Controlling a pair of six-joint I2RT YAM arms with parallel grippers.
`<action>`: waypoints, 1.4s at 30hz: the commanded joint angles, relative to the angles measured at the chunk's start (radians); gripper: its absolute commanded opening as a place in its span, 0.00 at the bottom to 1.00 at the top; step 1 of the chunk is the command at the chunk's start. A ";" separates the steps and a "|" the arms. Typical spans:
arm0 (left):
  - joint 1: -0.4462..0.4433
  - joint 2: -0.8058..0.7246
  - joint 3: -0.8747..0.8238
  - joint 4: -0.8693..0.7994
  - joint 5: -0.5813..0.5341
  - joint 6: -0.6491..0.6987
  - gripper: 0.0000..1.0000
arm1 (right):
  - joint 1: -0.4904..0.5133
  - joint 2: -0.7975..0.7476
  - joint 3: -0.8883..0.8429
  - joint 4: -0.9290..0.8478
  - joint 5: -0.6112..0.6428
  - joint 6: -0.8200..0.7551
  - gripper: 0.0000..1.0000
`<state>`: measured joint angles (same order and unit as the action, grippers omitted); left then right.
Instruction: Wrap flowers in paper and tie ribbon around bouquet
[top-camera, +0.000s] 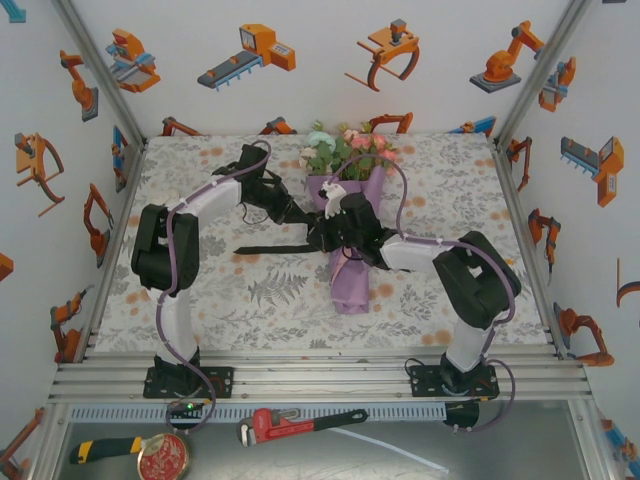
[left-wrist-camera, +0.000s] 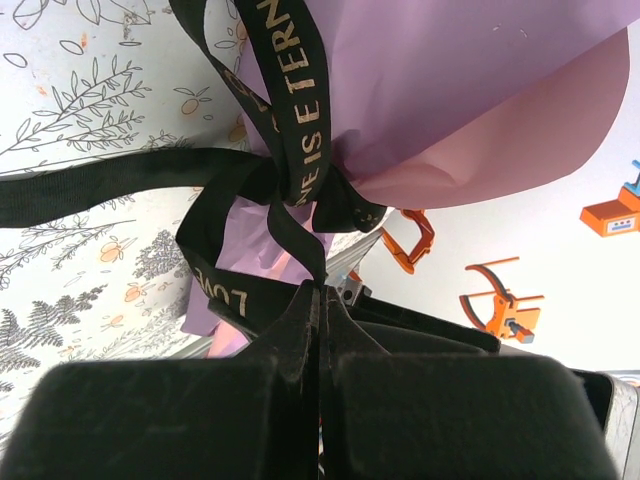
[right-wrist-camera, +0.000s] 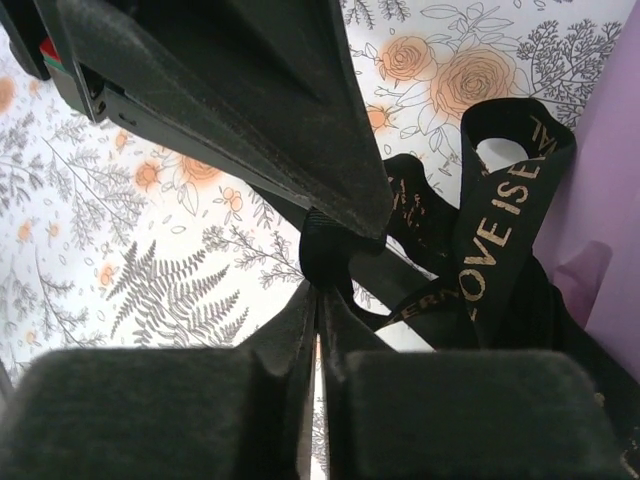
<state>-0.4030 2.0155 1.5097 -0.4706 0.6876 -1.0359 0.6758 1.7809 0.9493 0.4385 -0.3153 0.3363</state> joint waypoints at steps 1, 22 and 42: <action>0.011 -0.015 -0.018 0.007 -0.008 -0.019 0.00 | 0.005 -0.059 -0.009 0.034 0.020 -0.036 0.00; 0.009 -0.049 0.101 0.026 -0.017 0.262 0.25 | -0.108 -0.389 -0.183 -0.219 0.024 -0.195 0.00; -0.035 0.036 0.200 -0.481 -0.405 0.888 0.34 | -0.176 -0.261 0.094 -0.558 0.070 -0.070 0.45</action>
<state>-0.4728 2.0197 1.7008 -0.8417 0.2867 -0.1963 0.5056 1.5146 0.9627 -0.0002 -0.1970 0.3325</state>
